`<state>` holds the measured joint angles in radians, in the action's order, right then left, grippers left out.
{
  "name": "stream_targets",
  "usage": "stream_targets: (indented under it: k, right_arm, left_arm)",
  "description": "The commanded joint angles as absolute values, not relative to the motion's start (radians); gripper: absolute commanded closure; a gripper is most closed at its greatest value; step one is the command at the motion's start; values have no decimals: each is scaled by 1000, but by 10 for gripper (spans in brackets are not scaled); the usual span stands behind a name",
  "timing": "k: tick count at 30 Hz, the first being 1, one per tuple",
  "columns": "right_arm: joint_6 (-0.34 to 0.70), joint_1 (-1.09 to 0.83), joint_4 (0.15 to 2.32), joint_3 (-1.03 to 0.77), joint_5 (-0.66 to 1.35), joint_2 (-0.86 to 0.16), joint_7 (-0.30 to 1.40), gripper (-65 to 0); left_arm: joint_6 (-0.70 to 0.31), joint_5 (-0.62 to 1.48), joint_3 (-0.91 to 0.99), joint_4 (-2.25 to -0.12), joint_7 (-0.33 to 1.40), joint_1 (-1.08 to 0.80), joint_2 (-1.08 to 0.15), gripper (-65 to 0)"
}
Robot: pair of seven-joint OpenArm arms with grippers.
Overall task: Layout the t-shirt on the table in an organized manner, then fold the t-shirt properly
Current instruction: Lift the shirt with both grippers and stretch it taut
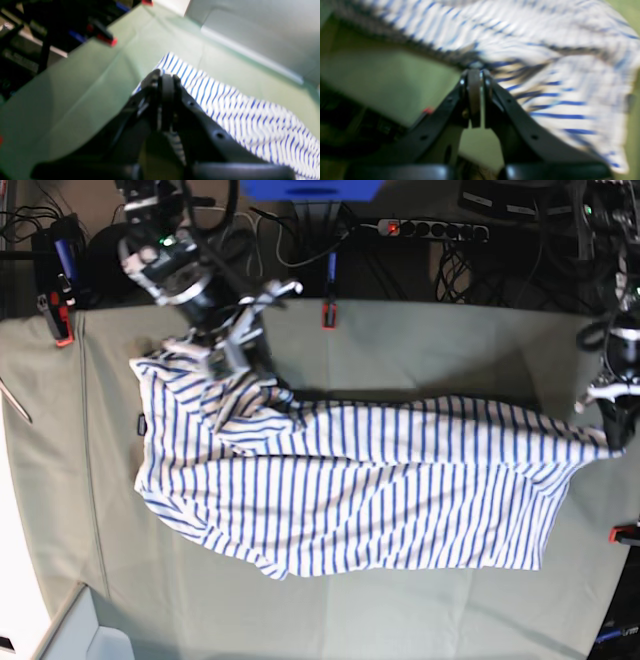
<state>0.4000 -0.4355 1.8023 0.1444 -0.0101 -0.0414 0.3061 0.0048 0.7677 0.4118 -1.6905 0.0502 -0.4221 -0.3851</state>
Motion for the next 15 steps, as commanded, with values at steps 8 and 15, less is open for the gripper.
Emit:
stream_targets:
  k: [8, 15]
  right_arm:
    - [412, -430, 1761, 163, -2, -50, 286, 0]
    - [404, -406, 1758, 162, -5, -45, 286, -227]
  left_arm:
    - [1, 768, 490, -1641, 19, -453, -403, -2]
    - [1, 768, 527, -1639, 21, -443, -403, -2]
